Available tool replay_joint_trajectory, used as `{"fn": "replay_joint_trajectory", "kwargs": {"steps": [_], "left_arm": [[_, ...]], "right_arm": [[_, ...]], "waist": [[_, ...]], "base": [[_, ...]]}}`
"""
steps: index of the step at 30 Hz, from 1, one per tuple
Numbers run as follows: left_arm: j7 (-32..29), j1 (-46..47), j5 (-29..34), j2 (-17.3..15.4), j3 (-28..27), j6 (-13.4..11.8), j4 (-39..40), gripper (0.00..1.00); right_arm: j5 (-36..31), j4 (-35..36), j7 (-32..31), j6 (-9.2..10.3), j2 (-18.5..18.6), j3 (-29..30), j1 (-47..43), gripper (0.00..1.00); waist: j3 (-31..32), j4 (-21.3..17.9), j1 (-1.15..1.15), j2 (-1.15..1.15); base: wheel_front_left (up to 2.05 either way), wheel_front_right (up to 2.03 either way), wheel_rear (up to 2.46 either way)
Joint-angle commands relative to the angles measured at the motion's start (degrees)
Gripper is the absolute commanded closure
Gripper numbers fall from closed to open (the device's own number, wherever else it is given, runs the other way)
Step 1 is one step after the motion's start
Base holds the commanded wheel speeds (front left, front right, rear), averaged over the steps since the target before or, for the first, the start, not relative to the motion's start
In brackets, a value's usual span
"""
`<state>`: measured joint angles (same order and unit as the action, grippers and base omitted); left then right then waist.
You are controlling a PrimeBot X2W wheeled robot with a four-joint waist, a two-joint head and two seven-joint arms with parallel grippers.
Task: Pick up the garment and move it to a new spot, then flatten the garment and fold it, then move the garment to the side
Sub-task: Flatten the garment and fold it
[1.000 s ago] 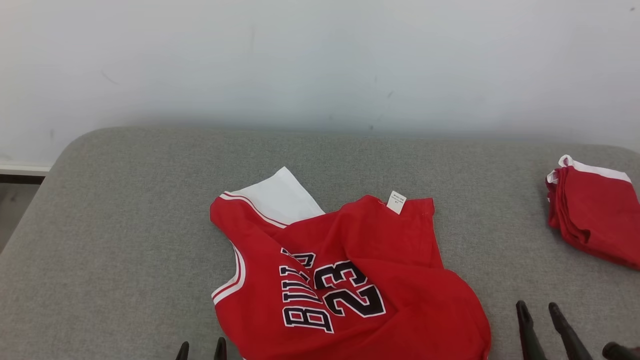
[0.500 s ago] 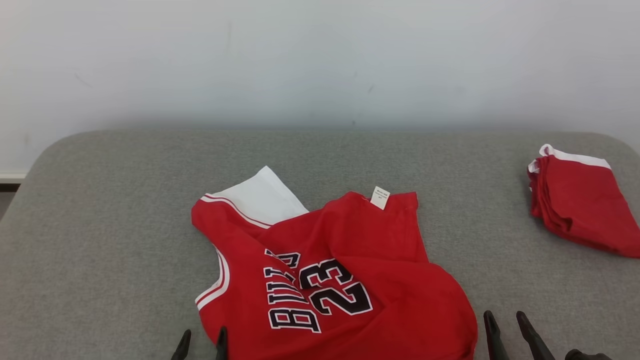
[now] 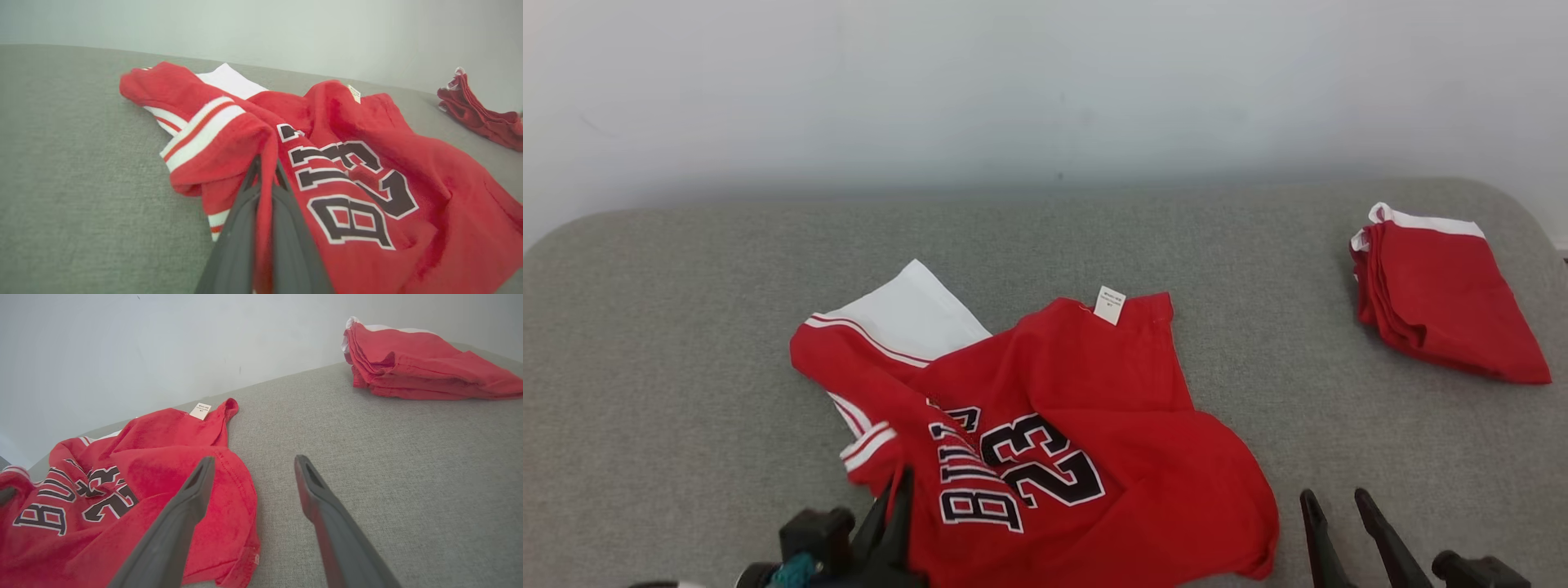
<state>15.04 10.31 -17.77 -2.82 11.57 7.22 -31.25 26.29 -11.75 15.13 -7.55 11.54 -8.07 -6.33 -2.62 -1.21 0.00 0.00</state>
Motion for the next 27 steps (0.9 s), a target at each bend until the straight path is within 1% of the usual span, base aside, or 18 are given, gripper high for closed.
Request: {"fn": "replay_joint_trajectory", "kwargs": {"steps": [1, 6, 12, 13, 14, 15, 17, 20, 25, 27], "left_arm": [[0.14, 1.36, 0.24, -0.13, 0.35, 0.27, -0.07, 1.00], [0.14, 7.05, -0.10, -0.09, 3.52, 0.25, -3.82, 1.00], [0.14, 13.56, -3.33, -0.16, 10.47, 0.19, -11.15, 1.00], [0.14, 14.34, -4.11, -0.16, 11.38, 0.20, -12.34, 0.76], [0.14, 14.91, -4.75, -0.16, 12.12, 0.20, -13.74, 0.55], [0.14, 15.59, -5.20, -0.16, 12.76, 0.20, -14.34, 0.00], [0.14, 15.30, -5.86, -0.14, 13.55, 0.19, -14.87, 0.00], [0.14, 13.41, -5.57, -0.17, 12.98, -0.20, -12.95, 0.00], [0.14, 7.36, -4.58, -0.19, 10.19, -0.96, -6.64, 0.00], [0.14, 4.28, -3.72, -0.61, 9.28, -0.90, -4.28, 0.00]], "right_arm": [[-0.35, 0.21, 0.00, 0.15, 0.10, -0.18, 1.09, 0.00], [-0.94, -0.37, 0.00, 0.16, 0.00, -0.91, 3.67, 0.00], [-1.95, -1.72, 0.00, 0.15, -0.74, -1.27, 5.31, 0.00], [-2.09, -1.99, 0.01, 0.16, -0.82, -1.40, 5.44, 0.00], [-2.23, -2.24, 0.01, 0.16, -0.91, -1.38, 5.56, 0.00], [-2.19, -2.39, 0.01, 0.15, -1.02, -1.24, 5.57, 0.00], [-2.23, -2.65, 0.01, 0.15, -1.45, -0.74, 4.96, 0.00], [-2.21, -2.86, 0.01, 0.16, -1.71, -0.73, 4.07, 0.00], [-2.28, -2.82, 0.01, 0.15, -2.25, -0.50, 3.00, 0.00], [-2.31, -2.82, 0.01, 0.16, -2.39, -0.45, 2.49, 0.00]], "waist": [[-0.81, -0.82, 0.00, 0.00], [-2.28, -3.18, 0.00, 0.00], [-2.94, -4.08, 0.00, 0.00], [-2.90, -3.96, 0.00, 0.00], [-2.79, -3.76, 0.00, 0.00], [-2.72, -3.42, 0.00, 0.00], [-2.35, -1.91, 0.00, 0.00], [-1.64, -0.08, 0.00, 0.00], [-0.13, 2.54, 0.00, 0.00], [0.29, 3.30, 0.00, 0.00]], "base": [[0.00, 0.00, 0.00], [0.00, 0.00, 0.00], [0.00, 0.00, 0.00], [0.00, 0.00, 0.00], [0.00, 0.00, 0.00], [0.00, 0.00, 0.00], [0.00, 0.00, 0.00], [0.00, 0.00, 0.00], [0.00, 0.00, 0.00], [0.00, 0.00, 0.00]]}}
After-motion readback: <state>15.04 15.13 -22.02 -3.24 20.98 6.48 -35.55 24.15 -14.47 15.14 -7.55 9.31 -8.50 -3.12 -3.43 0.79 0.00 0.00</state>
